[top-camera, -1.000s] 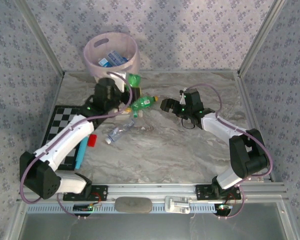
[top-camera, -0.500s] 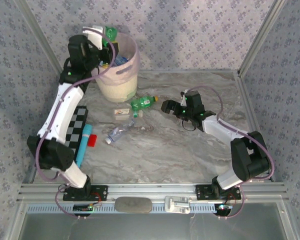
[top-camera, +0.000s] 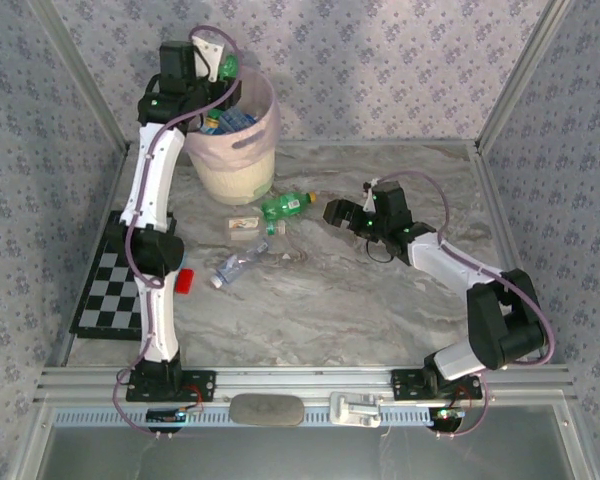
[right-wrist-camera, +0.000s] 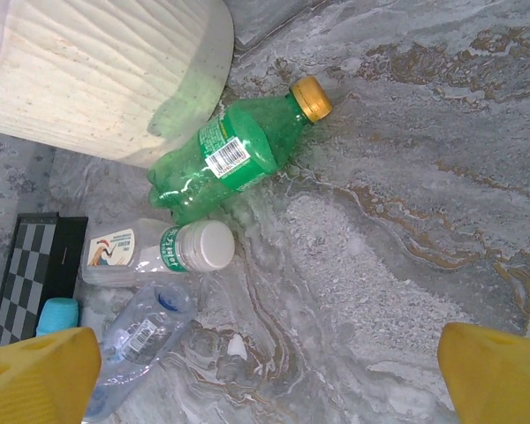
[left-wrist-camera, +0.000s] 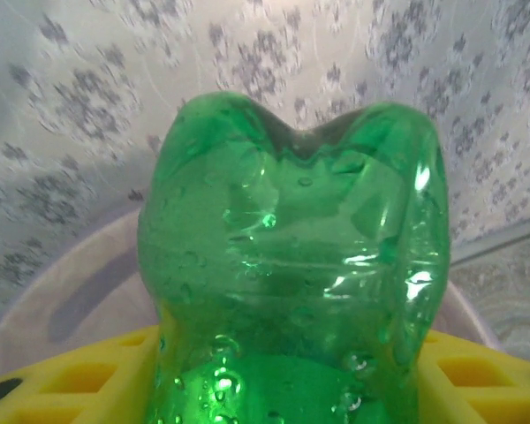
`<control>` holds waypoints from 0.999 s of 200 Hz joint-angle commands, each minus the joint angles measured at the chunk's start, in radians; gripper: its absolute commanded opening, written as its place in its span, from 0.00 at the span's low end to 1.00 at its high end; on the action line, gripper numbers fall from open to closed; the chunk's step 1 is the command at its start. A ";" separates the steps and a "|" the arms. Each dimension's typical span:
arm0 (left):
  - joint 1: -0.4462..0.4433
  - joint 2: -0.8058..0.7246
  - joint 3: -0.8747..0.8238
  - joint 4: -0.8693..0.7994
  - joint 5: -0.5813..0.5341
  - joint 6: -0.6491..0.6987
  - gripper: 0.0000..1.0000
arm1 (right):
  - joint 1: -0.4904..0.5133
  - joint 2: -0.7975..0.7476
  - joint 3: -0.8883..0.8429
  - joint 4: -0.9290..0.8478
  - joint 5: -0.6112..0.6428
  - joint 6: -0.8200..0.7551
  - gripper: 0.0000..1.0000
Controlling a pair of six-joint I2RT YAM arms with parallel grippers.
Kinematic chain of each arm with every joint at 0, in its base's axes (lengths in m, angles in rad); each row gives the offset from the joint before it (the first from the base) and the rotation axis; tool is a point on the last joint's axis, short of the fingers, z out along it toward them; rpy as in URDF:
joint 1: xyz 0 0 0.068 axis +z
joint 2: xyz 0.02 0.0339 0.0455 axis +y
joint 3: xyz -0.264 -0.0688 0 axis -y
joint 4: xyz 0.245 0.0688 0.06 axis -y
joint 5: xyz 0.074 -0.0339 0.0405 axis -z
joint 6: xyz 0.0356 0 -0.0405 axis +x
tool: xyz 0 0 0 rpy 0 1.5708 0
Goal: Put the plastic bottles in the bin
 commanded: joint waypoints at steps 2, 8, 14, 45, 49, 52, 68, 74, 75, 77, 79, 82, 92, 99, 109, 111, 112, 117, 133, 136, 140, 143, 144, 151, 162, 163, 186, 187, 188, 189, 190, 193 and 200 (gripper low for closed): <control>-0.012 0.007 0.022 -0.043 0.078 -0.062 0.54 | -0.003 -0.024 0.005 -0.022 0.017 -0.013 1.00; -0.013 0.010 0.013 -0.031 0.090 -0.074 0.54 | -0.003 -0.024 0.006 -0.024 0.017 -0.014 1.00; -0.013 0.017 0.012 -0.022 0.102 -0.087 0.54 | -0.003 -0.024 0.007 -0.026 0.016 -0.015 1.00; -0.015 0.063 0.020 -0.013 0.125 -0.133 0.58 | -0.003 -0.039 0.008 -0.041 0.025 -0.023 1.00; -0.014 0.068 0.022 -0.015 0.123 -0.135 0.59 | -0.003 -0.042 0.005 -0.043 0.028 -0.025 1.00; -0.014 0.070 0.022 -0.016 0.121 -0.136 0.61 | -0.002 -0.044 0.006 -0.045 0.030 -0.025 1.00; -0.013 0.083 0.025 -0.019 0.112 -0.148 0.68 | -0.004 -0.056 0.001 -0.057 0.041 -0.030 1.00; -0.014 0.084 0.027 -0.021 0.111 -0.150 0.72 | -0.005 -0.061 0.002 -0.061 0.045 -0.032 1.00; -0.014 0.084 0.027 -0.020 0.111 -0.151 0.73 | -0.005 -0.061 0.002 -0.062 0.045 -0.033 1.00; -0.013 0.084 0.028 -0.021 0.111 -0.152 0.75 | -0.005 -0.062 0.002 -0.063 0.046 -0.034 1.00; -0.013 0.083 0.029 -0.021 0.111 -0.152 0.77 | -0.005 -0.063 0.002 -0.064 0.046 -0.034 1.00; -0.013 0.084 0.031 -0.021 0.109 -0.153 0.81 | -0.004 -0.064 0.003 -0.065 0.047 -0.036 1.00; -0.013 0.081 0.038 -0.021 0.100 -0.158 0.93 | -0.004 -0.067 0.006 -0.070 0.049 -0.036 1.00; -0.013 0.077 0.043 -0.021 0.093 -0.157 1.00 | -0.005 -0.068 0.006 -0.069 0.051 -0.036 1.00; -0.014 0.067 0.049 -0.020 0.081 -0.157 1.00 | -0.004 -0.066 0.008 -0.068 0.051 -0.036 1.00; -0.013 0.064 0.049 -0.020 0.079 -0.157 1.00 | -0.005 -0.066 0.008 -0.068 0.051 -0.036 1.00; -0.013 0.063 0.049 -0.019 0.078 -0.157 1.00 | -0.005 -0.066 0.008 -0.067 0.051 -0.036 1.00; -0.012 0.056 0.048 -0.018 0.072 -0.157 1.00 | -0.005 -0.066 0.008 -0.066 0.051 -0.037 1.00; -0.014 0.028 0.048 -0.020 0.056 -0.156 1.00 | -0.005 -0.061 0.010 -0.062 0.049 -0.036 1.00; -0.013 0.022 0.048 -0.020 0.054 -0.155 1.00 | -0.005 -0.059 0.011 -0.061 0.050 -0.036 1.00; -0.013 0.015 0.046 -0.022 0.051 -0.156 1.00 | -0.005 -0.058 0.010 -0.060 0.048 -0.036 1.00; -0.013 0.009 0.046 -0.023 0.049 -0.155 1.00 | -0.005 -0.057 0.010 -0.059 0.046 -0.036 1.00; -0.013 0.007 0.045 -0.023 0.048 -0.155 1.00 | -0.005 -0.056 0.010 -0.058 0.046 -0.035 1.00; -0.013 -0.007 0.043 -0.025 0.047 -0.158 1.00 | -0.005 -0.053 0.011 -0.054 0.045 -0.036 1.00; -0.013 -0.031 0.031 -0.024 0.048 -0.164 1.00 | -0.005 -0.050 0.011 -0.051 0.041 -0.036 1.00; -0.013 -0.033 0.029 -0.023 0.049 -0.164 1.00 | -0.005 -0.049 0.011 -0.051 0.041 -0.036 1.00; -0.013 -0.096 -0.043 0.007 0.078 -0.187 1.00 | -0.005 -0.038 0.019 -0.046 0.033 -0.036 1.00; -0.013 -0.099 -0.048 0.010 0.078 -0.188 1.00 | -0.005 -0.038 0.020 -0.046 0.033 -0.036 1.00; -0.013 -0.102 -0.052 0.013 0.080 -0.189 1.00 | -0.005 -0.037 0.020 -0.046 0.033 -0.036 1.00; -0.013 -0.104 -0.057 0.015 0.080 -0.191 1.00 | -0.005 -0.037 0.020 -0.046 0.033 -0.036 1.00; -0.013 -0.109 -0.062 0.018 0.082 -0.194 1.00 | -0.005 -0.036 0.020 -0.046 0.032 -0.037 1.00; -0.013 -0.118 -0.078 0.029 0.089 -0.198 1.00 | -0.005 -0.034 0.020 -0.046 0.031 -0.036 1.00; -0.013 -0.141 -0.121 0.057 0.111 -0.210 1.00 | -0.004 -0.032 0.022 -0.044 0.030 -0.037 1.00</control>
